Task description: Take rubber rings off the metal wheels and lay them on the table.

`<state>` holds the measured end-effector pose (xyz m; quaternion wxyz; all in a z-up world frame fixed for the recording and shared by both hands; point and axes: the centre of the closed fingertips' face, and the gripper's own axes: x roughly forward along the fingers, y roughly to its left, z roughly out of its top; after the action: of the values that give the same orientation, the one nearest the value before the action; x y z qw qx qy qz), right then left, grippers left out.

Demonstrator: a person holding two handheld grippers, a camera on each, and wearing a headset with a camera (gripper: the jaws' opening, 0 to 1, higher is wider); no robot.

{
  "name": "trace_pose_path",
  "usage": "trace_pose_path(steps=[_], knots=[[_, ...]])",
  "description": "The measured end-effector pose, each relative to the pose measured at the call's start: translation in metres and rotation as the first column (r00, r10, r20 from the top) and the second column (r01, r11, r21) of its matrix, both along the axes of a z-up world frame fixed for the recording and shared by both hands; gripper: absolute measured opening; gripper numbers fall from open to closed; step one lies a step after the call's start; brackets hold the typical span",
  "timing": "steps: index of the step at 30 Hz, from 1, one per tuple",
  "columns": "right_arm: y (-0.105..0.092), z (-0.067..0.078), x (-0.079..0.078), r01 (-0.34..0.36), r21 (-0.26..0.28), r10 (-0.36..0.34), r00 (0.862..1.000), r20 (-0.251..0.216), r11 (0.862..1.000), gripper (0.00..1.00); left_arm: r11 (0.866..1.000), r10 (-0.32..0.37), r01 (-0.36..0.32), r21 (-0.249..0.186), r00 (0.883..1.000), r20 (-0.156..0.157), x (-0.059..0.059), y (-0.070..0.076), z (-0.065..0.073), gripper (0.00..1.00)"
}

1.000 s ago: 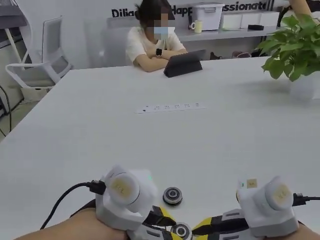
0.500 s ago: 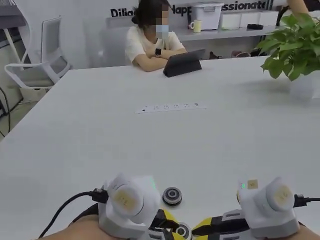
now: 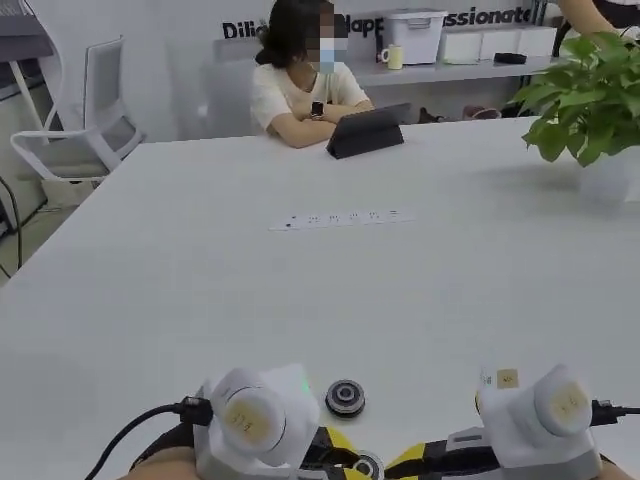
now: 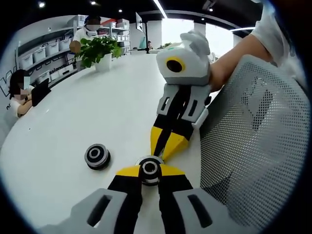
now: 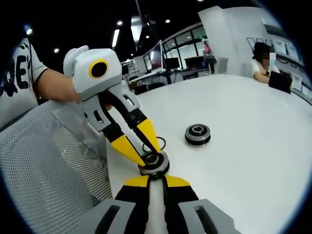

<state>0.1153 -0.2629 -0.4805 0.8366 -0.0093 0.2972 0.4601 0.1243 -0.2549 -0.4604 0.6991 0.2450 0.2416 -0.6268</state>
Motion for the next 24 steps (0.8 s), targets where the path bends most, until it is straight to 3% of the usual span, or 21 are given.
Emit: trace_pose_path(steps=[1, 2, 6, 9, 10, 13, 14, 15, 16, 18, 24], knots=[[-0.003, -0.002, 0.0, 0.003, -0.003, -0.003, 1.0, -0.014, 1.0, 0.0, 1.0, 0.0, 0.0, 0.0, 1.0, 0.0, -0.001, 0.0, 0.0, 0.07], [-0.001, 0.0, 0.001, 0.018, 0.034, -0.017, 0.999, -0.032, 0.999, 0.0, 1.0, 0.0, 0.0, 0.0, 1.0, 0.002, -0.001, 0.0, 0.0, 0.07], [-0.002, 0.0, 0.002, 0.035, 0.049, -0.032, 0.998, -0.049, 0.998, 0.0, 1.0, 0.002, -0.002, -0.001, 1.0, 0.003, 0.0, 0.0, 0.0, 0.07], [-0.003, 0.001, 0.002, 0.095, 0.122, -0.08, 0.988, -0.129, 0.988, 0.0, 1.0, 0.001, -0.001, -0.004, 1.0, 0.006, 0.0, 0.0, 0.0, 0.07], [-0.003, 0.002, 0.003, 0.1, 0.128, -0.083, 0.988, -0.129, 0.987, 0.0, 1.0, 0.004, -0.004, -0.004, 1.0, 0.003, 0.0, 0.0, -0.001, 0.07], [-0.006, 0.006, 0.005, 0.155, 0.188, -0.124, 0.978, -0.168, 0.97, 0.0, 1.0, 0.005, -0.005, -0.004, 1.0, 0.006, 0.0, 0.0, -0.001, 0.07], [-0.008, 0.01, 0.01, 0.19, 0.22, -0.156, 0.974, -0.166, 0.957, 0.0, 1.0, 0.006, -0.006, -0.002, 1.0, 0.005, -0.001, 0.0, -0.001, 0.07], [-0.008, 0.015, 0.009, 0.205, 0.256, -0.155, 0.967, -0.203, 0.945, 0.0, 1.0, 0.008, -0.008, -0.003, 1.0, 0.005, 0.0, 0.0, -0.001, 0.07], [-0.008, 0.013, 0.005, 0.184, 0.252, -0.131, 0.968, -0.216, 0.95, 0.0, 1.0, 0.009, -0.009, -0.004, 1.0, 0.006, 0.0, -0.001, -0.001, 0.07], [-0.007, 0.011, 0.008, 0.177, 0.227, -0.138, 0.974, -0.18, 0.958, 0.0, 1.0, 0.011, -0.011, -0.004, 1.0, 0.006, -0.001, -0.001, -0.001, 0.07], [-0.005, 0.014, 0.008, 0.186, 0.244, -0.139, 0.97, -0.2, 0.952, 0.0, 1.0, 0.017, -0.017, -0.001, 1.0, 0.009, 0.0, -0.002, -0.001, 0.07]])
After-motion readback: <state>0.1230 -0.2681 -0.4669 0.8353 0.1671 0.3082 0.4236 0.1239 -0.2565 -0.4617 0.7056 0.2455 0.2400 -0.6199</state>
